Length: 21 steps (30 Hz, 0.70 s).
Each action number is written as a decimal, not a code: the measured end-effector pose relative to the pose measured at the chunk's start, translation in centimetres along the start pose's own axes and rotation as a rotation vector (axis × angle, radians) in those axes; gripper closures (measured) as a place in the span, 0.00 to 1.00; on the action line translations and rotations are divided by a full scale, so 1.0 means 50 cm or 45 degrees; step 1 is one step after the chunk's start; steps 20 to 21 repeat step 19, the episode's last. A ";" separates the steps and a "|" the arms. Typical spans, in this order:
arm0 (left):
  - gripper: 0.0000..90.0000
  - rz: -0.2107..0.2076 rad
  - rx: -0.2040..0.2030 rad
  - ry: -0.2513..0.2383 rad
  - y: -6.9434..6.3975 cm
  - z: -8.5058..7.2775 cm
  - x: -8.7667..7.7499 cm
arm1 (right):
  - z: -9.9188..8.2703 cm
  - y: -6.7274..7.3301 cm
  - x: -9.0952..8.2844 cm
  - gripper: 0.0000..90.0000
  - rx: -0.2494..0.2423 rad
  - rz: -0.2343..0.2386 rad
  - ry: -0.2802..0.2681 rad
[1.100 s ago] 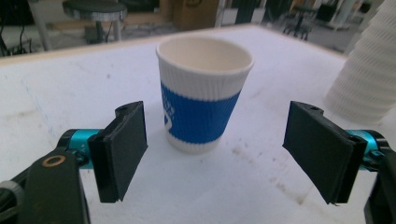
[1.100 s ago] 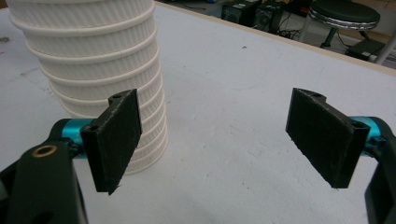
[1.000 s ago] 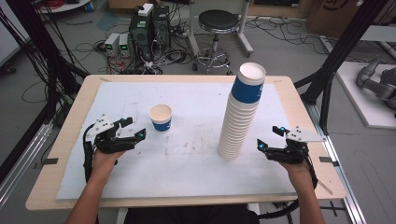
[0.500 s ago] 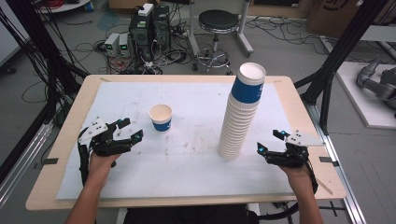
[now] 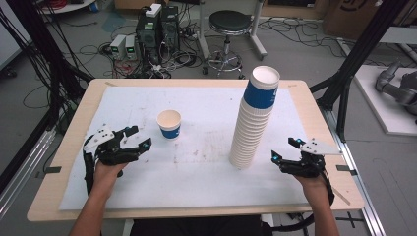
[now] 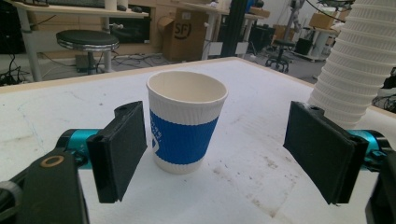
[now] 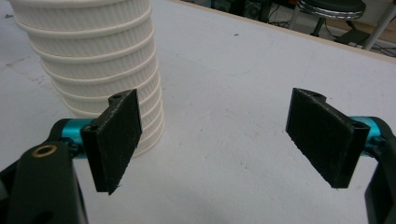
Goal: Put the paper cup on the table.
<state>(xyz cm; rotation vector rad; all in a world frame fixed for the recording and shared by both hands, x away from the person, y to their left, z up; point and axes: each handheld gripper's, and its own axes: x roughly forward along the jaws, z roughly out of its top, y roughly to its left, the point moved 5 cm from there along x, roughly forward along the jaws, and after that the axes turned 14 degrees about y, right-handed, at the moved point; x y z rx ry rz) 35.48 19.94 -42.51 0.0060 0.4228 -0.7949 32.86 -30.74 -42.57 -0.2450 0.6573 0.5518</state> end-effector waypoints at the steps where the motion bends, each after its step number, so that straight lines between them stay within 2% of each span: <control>1: 0.23 0.001 0.000 0.003 0.000 -0.001 0.000 | 0.000 -0.001 0.001 0.21 0.000 0.000 -0.002; 21: 0.23 0.006 -0.003 0.003 -0.001 -0.004 -0.001 | 0.001 -0.002 0.003 0.21 -0.011 -0.008 -0.008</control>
